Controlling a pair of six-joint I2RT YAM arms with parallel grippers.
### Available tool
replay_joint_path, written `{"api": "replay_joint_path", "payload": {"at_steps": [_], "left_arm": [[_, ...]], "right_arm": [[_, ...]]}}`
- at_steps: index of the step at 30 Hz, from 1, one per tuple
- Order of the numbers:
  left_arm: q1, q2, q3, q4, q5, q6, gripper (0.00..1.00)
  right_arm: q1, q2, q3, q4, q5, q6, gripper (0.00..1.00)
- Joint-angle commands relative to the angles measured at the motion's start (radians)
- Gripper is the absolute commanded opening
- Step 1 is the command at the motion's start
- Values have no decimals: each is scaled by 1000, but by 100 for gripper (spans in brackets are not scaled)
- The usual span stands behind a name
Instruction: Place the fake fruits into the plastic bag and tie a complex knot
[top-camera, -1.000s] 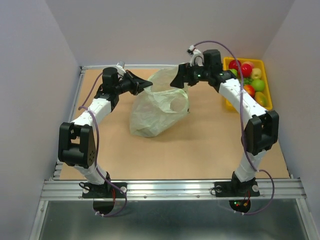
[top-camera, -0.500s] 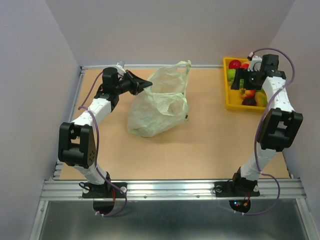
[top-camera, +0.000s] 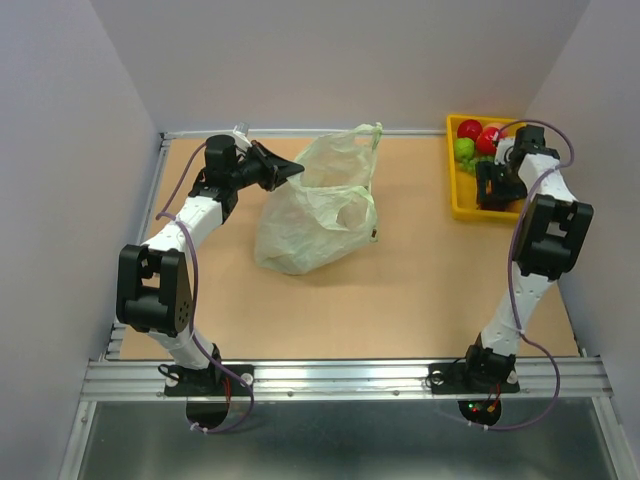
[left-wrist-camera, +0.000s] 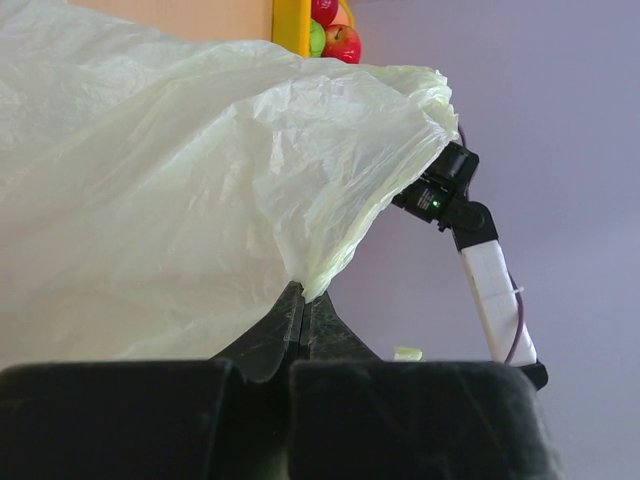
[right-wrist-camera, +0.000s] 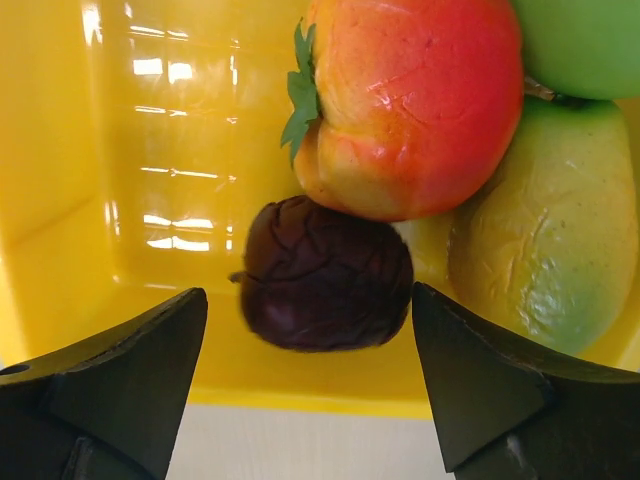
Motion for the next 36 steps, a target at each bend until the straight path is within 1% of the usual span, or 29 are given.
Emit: {"api": "replay_joint_path", "payload": {"at_steps": [1,6,8,9,10,12,13,15,16,18,20,21,22,23,25,27,29,30,33,34,36], "left_arm": [[-5,-15,50,19,13,26,0],[-5,-15,55,19,12,26,0],[-5,-13,55,19,10,29,0],[-5,-12,53,19,12,29,0],[-4,-10,53,19,13,29,0],[-5,-9,53,19,13,28,0],[-4,-10,55,19,13,29,0],[-5,-12,56,19,15,32,0],[-5,-12,56,19,16,31,0],[-4,-9,56,19,22,31,0],[-5,-12,53,19,24,31,0],[-4,-13,52,19,25,31,0],[-5,-12,50,19,24,32,0],[-5,-13,49,19,27,31,0],[-5,-17,45,21,27,31,0],[-5,-17,44,24,30,31,0],[-5,-18,44,25,31,32,0],[-7,-15,45,25,33,31,0],[-7,-15,52,27,36,29,0],[-7,-15,50,27,36,31,0],[-8,-13,55,28,38,31,0]], "right_arm": [[4,43,72,-3,52,1,88],[4,80,84,19,72,10,88],[4,89,78,22,62,10,84],[4,92,75,22,56,10,82],[4,94,72,22,51,13,74],[4,86,59,22,36,20,66],[4,77,55,20,30,23,60],[4,33,46,20,7,33,54],[4,14,47,20,-18,49,51],[4,-55,65,11,-67,64,50],[7,-96,95,-1,-173,93,50],[14,-116,146,-29,-217,105,50],[20,-123,170,-41,-301,139,49],[27,-126,196,-49,-349,157,48],[56,-136,242,-55,-484,216,46],[91,-132,269,-50,-558,251,45],[158,-126,296,-34,-640,309,43],[216,-126,293,-6,-656,317,43],[328,-143,253,17,-647,316,44],[399,-146,241,22,-650,314,44],[488,-144,204,64,-659,322,44]]}}
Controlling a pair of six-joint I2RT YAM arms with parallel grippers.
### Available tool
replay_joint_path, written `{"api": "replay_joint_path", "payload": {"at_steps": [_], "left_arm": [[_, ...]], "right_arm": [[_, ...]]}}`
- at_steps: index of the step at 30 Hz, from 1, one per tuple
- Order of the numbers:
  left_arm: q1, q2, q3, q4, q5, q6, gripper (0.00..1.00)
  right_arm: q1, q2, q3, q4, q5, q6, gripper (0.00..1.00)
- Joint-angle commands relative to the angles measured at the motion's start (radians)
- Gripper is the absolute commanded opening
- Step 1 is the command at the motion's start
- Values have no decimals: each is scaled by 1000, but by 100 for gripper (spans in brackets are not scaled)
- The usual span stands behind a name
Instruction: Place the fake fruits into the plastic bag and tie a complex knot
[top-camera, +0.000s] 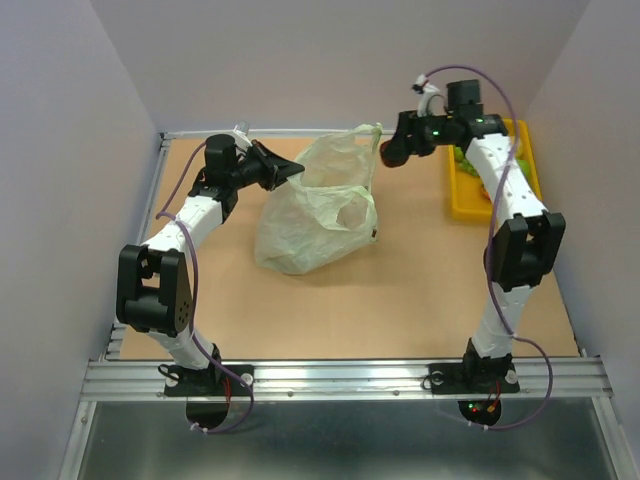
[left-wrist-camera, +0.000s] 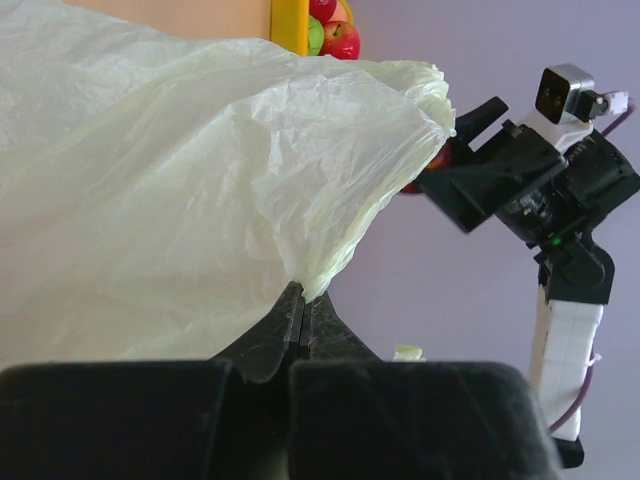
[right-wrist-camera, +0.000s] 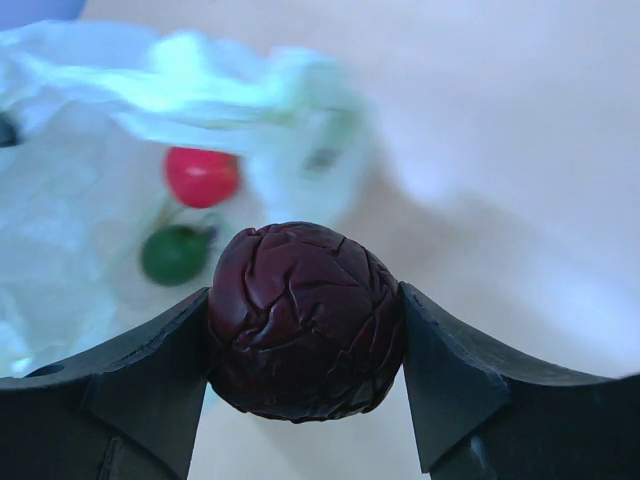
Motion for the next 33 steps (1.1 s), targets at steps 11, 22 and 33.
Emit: {"api": "replay_joint_path", "payload": {"at_steps": [11,22,33], "left_arm": [[-9,-2,57,36,21,20,0],[-9,2,60,38,22,27,0],[-8,5,61,36,22,27,0]], "right_arm": [[426,37,-141,118,5,78,82],[298,-186,-290,113,116,14,100],[-225,-164,-223,21,460,-152,98]]}}
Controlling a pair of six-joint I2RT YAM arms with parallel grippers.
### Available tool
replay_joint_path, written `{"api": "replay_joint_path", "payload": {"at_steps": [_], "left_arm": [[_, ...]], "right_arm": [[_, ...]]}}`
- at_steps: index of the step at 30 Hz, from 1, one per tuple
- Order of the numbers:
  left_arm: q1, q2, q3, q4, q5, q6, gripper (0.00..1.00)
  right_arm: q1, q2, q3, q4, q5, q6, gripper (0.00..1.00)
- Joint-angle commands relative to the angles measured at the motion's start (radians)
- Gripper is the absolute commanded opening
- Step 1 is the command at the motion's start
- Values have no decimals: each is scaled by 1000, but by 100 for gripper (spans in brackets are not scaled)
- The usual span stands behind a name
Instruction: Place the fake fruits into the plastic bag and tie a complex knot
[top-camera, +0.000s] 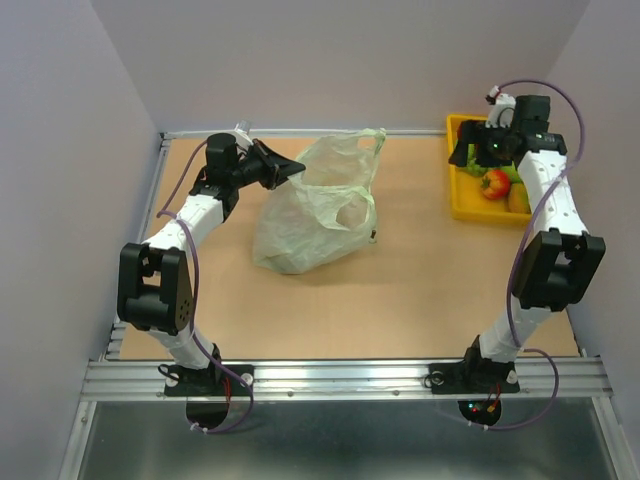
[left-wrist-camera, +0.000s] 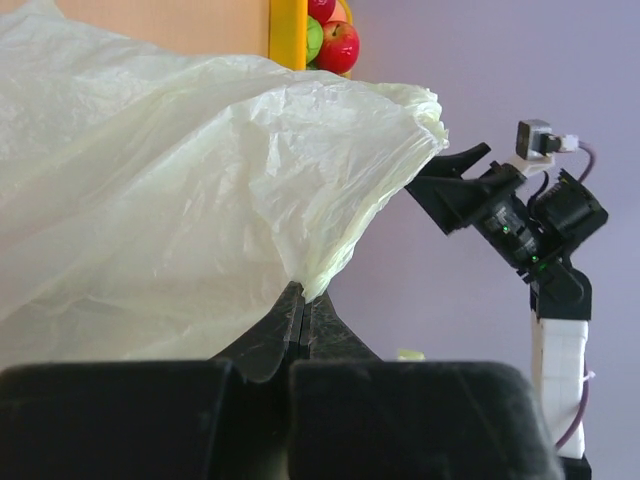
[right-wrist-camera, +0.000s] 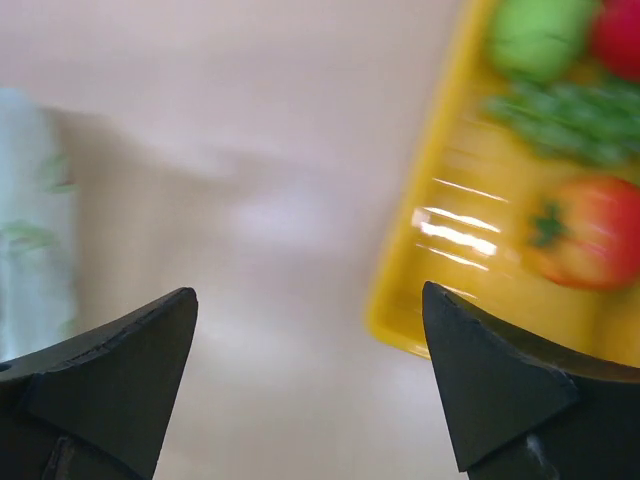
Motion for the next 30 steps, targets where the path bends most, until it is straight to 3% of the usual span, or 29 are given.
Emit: {"api": "replay_joint_path", "payload": {"at_steps": [1,5,12,21,30], "left_arm": [[-4,-6,50,35,23,23,0],[-4,-3,51,31,23,24,0],[-4,0,51,29,27,30,0],[-4,3,51,29,30,37,0],[-4,8,54,29,30,35,0]], "right_arm": [[-116,57,66,-48,276,-108,97],[-188,155,103,-46,421,-187,93],[-208,281,144,-32,571,-276,89],[-225,336,87,58,689,-321,88],[-242,345,21,110,735,-335,94]]}}
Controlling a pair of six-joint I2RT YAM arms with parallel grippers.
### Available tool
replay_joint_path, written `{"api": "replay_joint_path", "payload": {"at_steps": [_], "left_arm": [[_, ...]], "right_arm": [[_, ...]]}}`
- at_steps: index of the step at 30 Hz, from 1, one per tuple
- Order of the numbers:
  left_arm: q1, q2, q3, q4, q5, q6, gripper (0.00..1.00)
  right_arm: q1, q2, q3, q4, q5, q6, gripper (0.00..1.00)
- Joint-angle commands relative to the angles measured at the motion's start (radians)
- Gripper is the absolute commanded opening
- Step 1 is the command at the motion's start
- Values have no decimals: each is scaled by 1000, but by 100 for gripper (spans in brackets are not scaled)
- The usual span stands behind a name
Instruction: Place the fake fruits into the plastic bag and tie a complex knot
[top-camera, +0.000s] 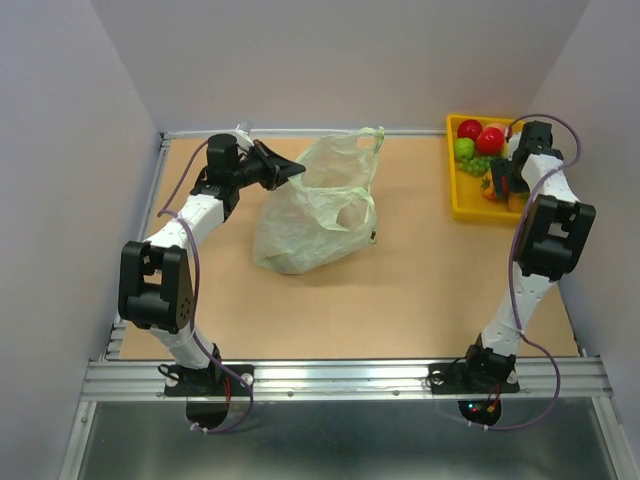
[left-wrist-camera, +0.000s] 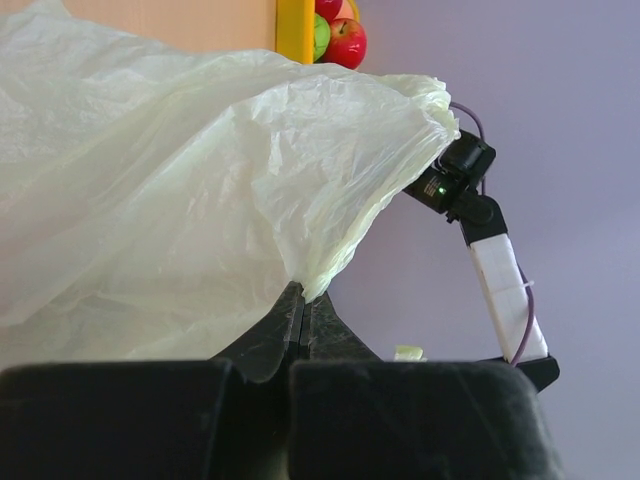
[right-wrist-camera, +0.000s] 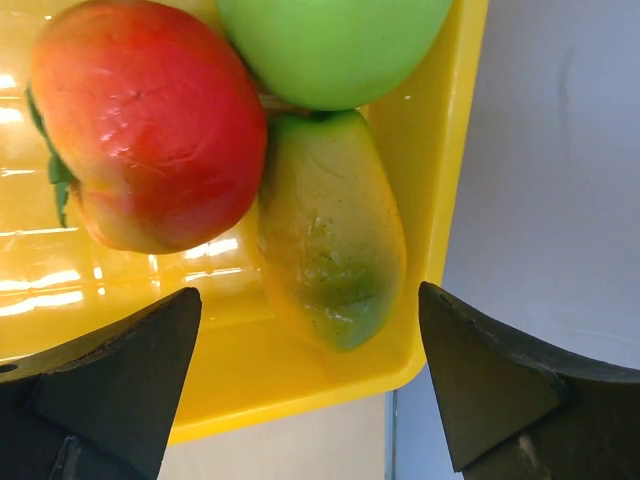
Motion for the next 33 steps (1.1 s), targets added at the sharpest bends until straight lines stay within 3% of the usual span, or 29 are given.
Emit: {"api": "replay_joint_path", "payload": {"at_steps": [1,8,22,27,33], "left_arm": [[-3,-4,53,29,28,19,0],[-4,-4,50,29,25,19,0],[-3,0,57,28,27,19,0],[-3,-1,61,25,28,19,0],[-3,-1,61,25,33,18,0]], "right_arm": [[-20,4,-26,66,38,-21,93],[-27,37,-54,69,24,-6,91],[-38,57,-57,30,-158,85,79],[-40,33,-31,29,-149,99,62],[-41,-64,-8,26,-132,102,54]]}}
